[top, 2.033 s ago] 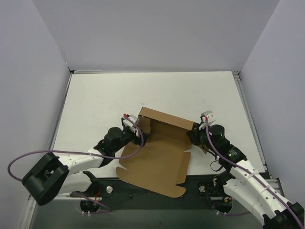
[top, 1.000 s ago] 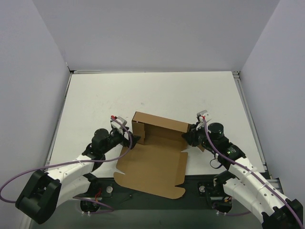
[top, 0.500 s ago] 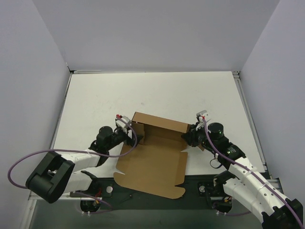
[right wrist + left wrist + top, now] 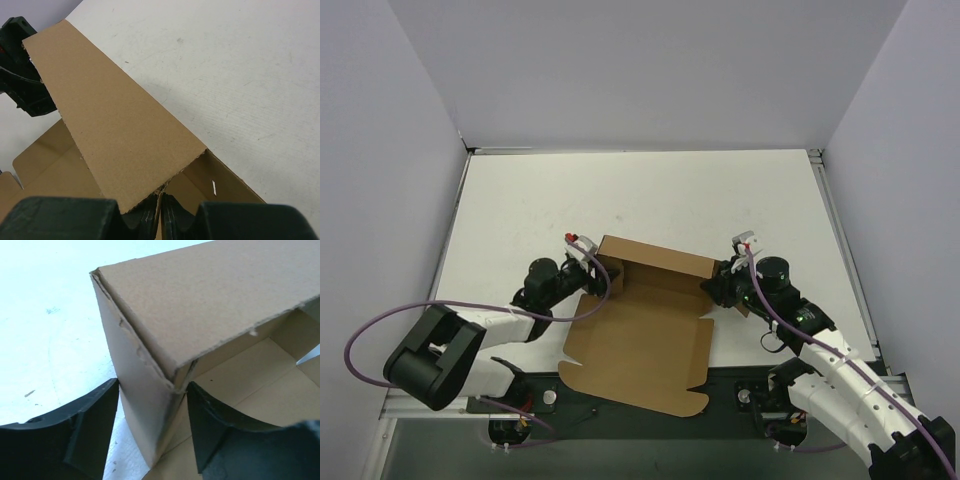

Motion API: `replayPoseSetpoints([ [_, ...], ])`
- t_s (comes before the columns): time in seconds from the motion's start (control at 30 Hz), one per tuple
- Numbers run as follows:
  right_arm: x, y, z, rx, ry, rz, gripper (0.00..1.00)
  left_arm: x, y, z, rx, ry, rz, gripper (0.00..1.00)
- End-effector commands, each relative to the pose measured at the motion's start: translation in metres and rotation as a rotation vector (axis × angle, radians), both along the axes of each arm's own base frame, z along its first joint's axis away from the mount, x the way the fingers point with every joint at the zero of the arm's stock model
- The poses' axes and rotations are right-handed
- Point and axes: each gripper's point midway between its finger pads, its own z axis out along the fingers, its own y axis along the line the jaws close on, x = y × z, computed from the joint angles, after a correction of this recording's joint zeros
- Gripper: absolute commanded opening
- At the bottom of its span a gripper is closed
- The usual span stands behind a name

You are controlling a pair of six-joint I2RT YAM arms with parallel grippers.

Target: Fold the paper box

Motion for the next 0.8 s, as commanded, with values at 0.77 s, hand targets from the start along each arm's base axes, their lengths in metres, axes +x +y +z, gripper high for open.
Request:
replayPoseSetpoints([
  [0.77, 0.002, -0.009, 0.009, 0.035, 0.013, -0.111, 0.10, 0.038, 0.015, -0.016, 0.255, -0.077, 0.502, 0.27],
])
